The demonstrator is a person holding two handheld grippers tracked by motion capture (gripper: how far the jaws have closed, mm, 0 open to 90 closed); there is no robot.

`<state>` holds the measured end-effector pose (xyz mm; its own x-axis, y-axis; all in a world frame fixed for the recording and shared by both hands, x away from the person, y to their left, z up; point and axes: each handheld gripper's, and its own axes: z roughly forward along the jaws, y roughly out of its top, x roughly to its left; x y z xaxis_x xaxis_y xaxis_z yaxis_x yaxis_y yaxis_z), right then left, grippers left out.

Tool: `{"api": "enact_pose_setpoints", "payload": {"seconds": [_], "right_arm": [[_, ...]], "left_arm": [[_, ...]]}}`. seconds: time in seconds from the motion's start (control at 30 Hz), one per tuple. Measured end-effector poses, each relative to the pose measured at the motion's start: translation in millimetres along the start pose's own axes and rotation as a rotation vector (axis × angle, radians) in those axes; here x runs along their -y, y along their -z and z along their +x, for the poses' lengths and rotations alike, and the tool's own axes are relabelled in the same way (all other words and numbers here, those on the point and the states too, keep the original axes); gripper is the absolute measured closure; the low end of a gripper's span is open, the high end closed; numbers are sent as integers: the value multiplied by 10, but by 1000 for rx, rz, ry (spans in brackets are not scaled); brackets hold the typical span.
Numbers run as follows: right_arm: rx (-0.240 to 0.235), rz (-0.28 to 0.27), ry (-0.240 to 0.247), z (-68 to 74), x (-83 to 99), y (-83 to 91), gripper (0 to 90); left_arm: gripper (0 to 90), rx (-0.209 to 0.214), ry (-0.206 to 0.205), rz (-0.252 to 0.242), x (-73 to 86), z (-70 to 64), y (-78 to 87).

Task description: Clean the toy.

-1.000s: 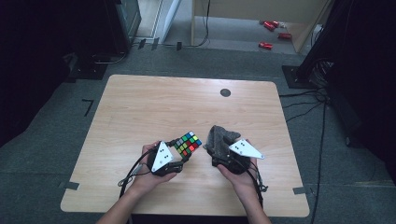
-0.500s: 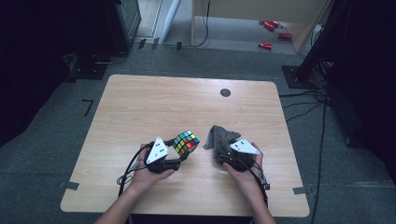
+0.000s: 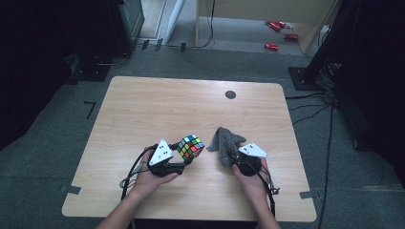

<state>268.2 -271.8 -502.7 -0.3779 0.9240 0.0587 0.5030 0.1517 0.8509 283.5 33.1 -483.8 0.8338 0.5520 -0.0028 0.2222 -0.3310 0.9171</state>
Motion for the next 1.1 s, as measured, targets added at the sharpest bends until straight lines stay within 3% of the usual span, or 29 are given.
{"api": "enact_pose_setpoints", "payload": {"seconds": [0.1, 0.3, 0.4, 0.57, 0.67, 0.87, 0.97, 1.1], "right_arm": [[-52, -70, -24, 41, -83, 102, 736], [-161, -188, 24, 282, -255, 292, 741], [-209, -220, 62, 444, -328, 360, 739], [-274, -223, 102, 664, -363, 379, 730], [-270, -209, 124, 726, -344, 345, 725], [-233, -183, 55, 575, -294, 281, 727], [-223, -183, 61, 574, -299, 286, 726], [-238, -216, 95, 678, -352, 362, 722]], "left_arm": [[348, 11, -5, 14, 6, -9, -20], [348, 12, -43, 74, 7, -70, -80], [348, 27, -58, 96, 3, -115, -112], [348, 57, -99, 98, -15, -215, -138], [348, 46, -132, 87, -28, -251, -122], [351, 53, -127, 39, -57, -241, -62], [351, 53, -123, 40, -59, -242, -71], [352, 31, -148, 83, -54, -286, -111]]}}
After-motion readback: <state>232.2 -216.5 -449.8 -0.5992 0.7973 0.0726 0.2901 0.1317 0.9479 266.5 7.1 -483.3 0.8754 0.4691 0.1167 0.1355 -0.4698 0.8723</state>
